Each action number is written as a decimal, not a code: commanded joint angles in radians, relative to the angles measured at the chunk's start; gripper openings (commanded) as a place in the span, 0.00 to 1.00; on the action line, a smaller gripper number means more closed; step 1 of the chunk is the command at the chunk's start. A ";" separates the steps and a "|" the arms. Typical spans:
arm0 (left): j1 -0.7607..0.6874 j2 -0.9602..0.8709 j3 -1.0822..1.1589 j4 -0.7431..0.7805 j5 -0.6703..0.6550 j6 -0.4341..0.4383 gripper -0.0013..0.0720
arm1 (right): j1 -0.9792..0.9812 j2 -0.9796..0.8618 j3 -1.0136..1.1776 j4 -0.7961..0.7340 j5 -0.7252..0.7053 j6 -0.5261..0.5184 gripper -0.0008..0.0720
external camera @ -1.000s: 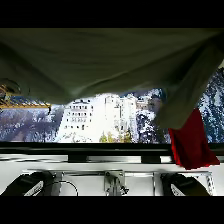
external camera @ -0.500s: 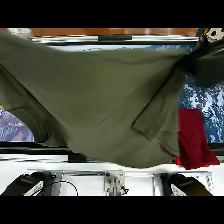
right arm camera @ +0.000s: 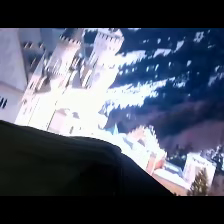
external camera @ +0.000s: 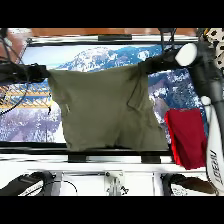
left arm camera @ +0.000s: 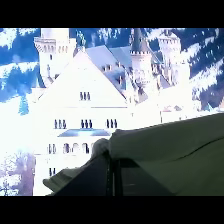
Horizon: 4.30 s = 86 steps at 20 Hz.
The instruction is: Fold the shirts.
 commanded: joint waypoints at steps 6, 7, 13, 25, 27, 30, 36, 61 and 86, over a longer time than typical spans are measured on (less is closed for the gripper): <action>0.051 -0.280 -0.034 -0.151 0.041 -0.106 0.06 | 0.000 -0.251 -0.017 0.099 -0.146 0.230 0.11; 0.051 -0.295 -0.034 -0.196 0.005 -0.106 0.15 | 0.000 -0.256 -0.017 0.126 -0.114 0.230 0.11; 0.186 -0.265 0.011 -0.418 -0.332 0.183 0.81 | -0.064 -0.148 0.059 0.136 0.276 -0.006 0.88; 0.623 0.055 -0.826 -0.682 -0.294 0.478 0.93 | -0.458 0.053 0.040 0.246 0.669 -0.072 0.86; 0.610 0.010 -0.866 -0.682 -0.235 0.480 0.79 | -0.457 0.053 0.040 0.278 0.661 -0.061 0.86; 0.546 -0.079 -0.870 -0.683 -0.190 0.497 0.80 | -0.458 0.053 0.040 0.280 0.660 -0.061 0.86; 0.468 -0.161 -0.869 -0.705 -0.101 0.512 0.79 | -0.457 0.053 0.040 0.278 0.664 -0.061 0.86; 0.404 -0.061 -0.729 -0.817 -0.187 0.538 0.06 | -0.458 0.023 -0.717 0.043 0.449 0.024 0.86; 0.404 -0.057 -0.373 -0.818 -0.225 0.538 0.06 | -0.429 0.112 -0.634 0.219 0.272 -0.037 0.11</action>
